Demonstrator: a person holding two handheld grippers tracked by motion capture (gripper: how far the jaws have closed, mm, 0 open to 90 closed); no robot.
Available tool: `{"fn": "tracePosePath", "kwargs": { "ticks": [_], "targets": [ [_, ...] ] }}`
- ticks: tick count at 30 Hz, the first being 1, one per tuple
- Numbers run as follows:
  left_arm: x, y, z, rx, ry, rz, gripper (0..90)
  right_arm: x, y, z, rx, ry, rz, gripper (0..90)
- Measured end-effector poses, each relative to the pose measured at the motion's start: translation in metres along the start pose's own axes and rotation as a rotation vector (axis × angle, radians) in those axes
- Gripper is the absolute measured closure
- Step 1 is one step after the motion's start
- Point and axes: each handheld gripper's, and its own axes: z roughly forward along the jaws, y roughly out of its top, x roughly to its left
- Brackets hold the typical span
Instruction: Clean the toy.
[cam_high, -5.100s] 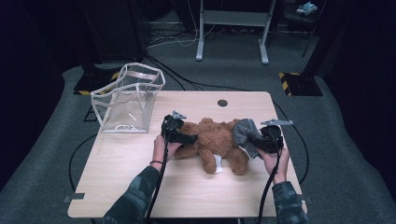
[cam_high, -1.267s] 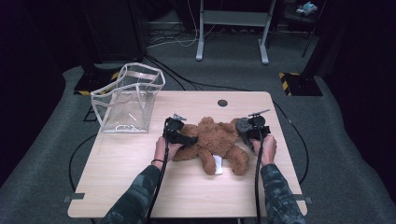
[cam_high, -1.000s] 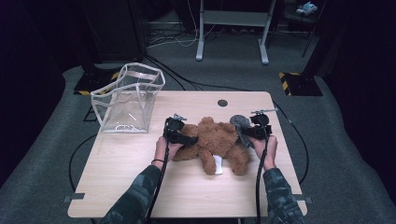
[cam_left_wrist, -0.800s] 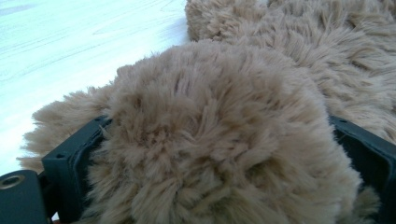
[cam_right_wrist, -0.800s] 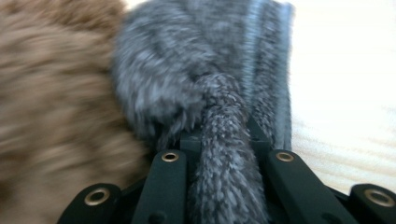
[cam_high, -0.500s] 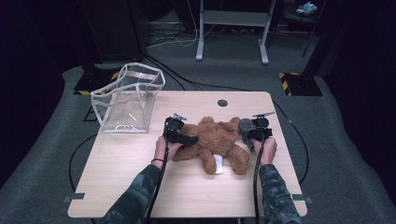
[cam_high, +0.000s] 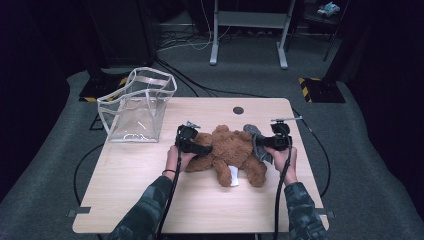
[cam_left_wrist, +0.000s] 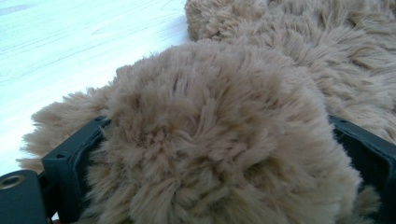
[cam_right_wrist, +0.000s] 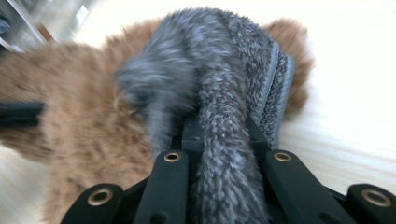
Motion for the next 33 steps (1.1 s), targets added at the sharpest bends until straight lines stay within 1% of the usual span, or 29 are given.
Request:
{"fn": "tracePosePath", "kwargs": {
  "ticks": [1, 2, 3, 4, 6, 7, 8, 9, 11, 12, 13, 14, 15, 16, 17, 18, 19, 20, 21, 22, 24, 25, 26, 27, 28, 29, 31, 32, 33],
  "targets": [
    [0.0, 0.0, 0.0, 0.0, 0.001, 0.0, 5.1, 0.0, -0.001, 0.005, 0.01, -0.003, 0.005, 78.0],
    [-0.001, 0.0, 0.0, 0.0, 0.002, -0.001, 5.1, -0.002, -0.002, 0.011, 0.018, -0.005, -0.001, 78.1],
    [-0.001, 0.0, 0.001, 0.0, 0.003, -0.001, 5.1, -0.003, -0.003, 0.015, 0.034, -0.017, 0.011, 78.1],
    [-0.001, 0.001, 0.0, 0.004, 0.002, 0.0, 5.1, -0.007, -0.004, 0.022, 0.05, -0.03, -0.002, 78.2],
    [-0.001, 0.0, 0.001, -0.002, 0.003, -0.002, 5.1, -0.01, -0.008, 0.033, 0.104, -0.062, -0.011, 78.2],
    [-0.001, 0.0, 0.0, 0.002, 0.002, -0.001, 5.1, -0.012, -0.01, 0.038, 0.123, -0.068, -0.016, 78.1],
    [-0.001, 0.0, 0.001, 0.0, 0.003, -0.002, 5.1, -0.013, -0.01, 0.042, 0.14, -0.086, -0.018, 78.1],
    [-0.001, 0.001, 0.0, 0.0, 0.003, -0.003, 5.1, -0.013, -0.011, 0.045, 0.156, -0.101, -0.006, 78.1],
    [-0.001, 0.0, 0.0, -0.002, 0.003, 0.001, 5.1, -0.013, -0.011, 0.05, 0.178, -0.135, -0.017, 77.9],
    [-0.001, 0.0, 0.0, 0.0, 0.0, 0.002, 5.1, -0.014, -0.012, 0.052, 0.195, -0.169, -0.04, 77.9],
    [-0.001, 0.0, 0.0, 0.0, 0.0, -0.001, 5.1, -0.015, -0.013, 0.052, 0.199, -0.182, -0.048, 77.8],
    [-0.001, 0.0, 0.0, 0.0, -0.001, -0.001, 5.1, -0.017, -0.012, 0.049, 0.2, -0.188, -0.047, 77.7],
    [-0.001, 0.0, 0.0, 0.0, -0.002, 0.0, 5.2, -0.018, -0.012, 0.044, 0.196, -0.203, -0.059, 77.7],
    [0.0, 0.0, 0.0, 0.0, -0.003, 0.002, 5.2, -0.02, -0.011, 0.037, 0.175, -0.199, -0.045, 77.7],
    [0.0, 0.0, 0.0, 0.0, -0.003, 0.001, 5.2, -0.021, -0.009, 0.026, 0.148, -0.179, -0.032, 77.7],
    [0.0, 0.0, 0.0, 0.0, -0.004, 0.002, 5.1, -0.019, -0.007, 0.019, 0.134, -0.174, -0.011, 77.7],
    [0.001, 0.0, 0.0, 0.001, -0.005, 0.001, 5.1, -0.017, -0.004, 0.009, 0.108, -0.165, -0.004, 77.7],
    [0.001, 0.0, 0.0, 0.002, -0.006, 0.001, 5.1, -0.016, -0.001, 0.001, 0.074, -0.148, -0.014, 77.7],
    [0.001, 0.0, 0.0, 0.002, -0.006, 0.0, 5.2, -0.014, 0.003, -0.008, 0.034, -0.129, -0.034, 77.7],
    [0.001, 0.001, 0.0, 0.003, -0.007, -0.003, 5.1, -0.011, 0.006, -0.013, 0.015, -0.117, -0.046, 77.7],
    [0.0, 0.001, 0.001, 0.002, -0.005, -0.01, 5.1, -0.001, 0.012, -0.021, -0.011, -0.075, -0.058, 77.6],
    [0.0, 0.002, 0.001, 0.004, -0.006, -0.009, 5.1, 0.006, 0.016, -0.021, -0.006, -0.068, -0.077, 77.7],
    [0.0, 0.002, 0.001, 0.006, -0.006, -0.008, 5.1, 0.01, 0.017, -0.019, 0.001, -0.075, -0.092, 77.7],
    [0.001, 0.002, 0.001, 0.007, -0.006, -0.007, 5.2, 0.015, 0.019, -0.012, 0.027, -0.075, -0.103, 77.7],
    [0.0, 0.002, 0.001, 0.008, -0.005, -0.009, 5.2, 0.017, 0.018, -0.004, 0.05, -0.079, -0.112, 77.8],
    [0.0, 0.002, 0.001, 0.008, -0.004, -0.008, 5.1, 0.018, 0.017, 0.005, 0.062, -0.093, -0.112, 78.0],
    [0.0, 0.002, 0.001, 0.009, -0.002, -0.004, 5.1, 0.015, 0.013, 0.016, 0.071, -0.098, -0.102, 78.1],
    [0.0, 0.002, 0.001, 0.007, -0.001, -0.004, 5.1, 0.012, 0.011, 0.023, 0.082, -0.104, -0.085, 78.3],
    [0.0, 0.002, 0.001, 0.006, -0.001, -0.006, 5.1, 0.01, 0.009, 0.027, 0.104, -0.116, -0.063, 78.3]
  ]
}}
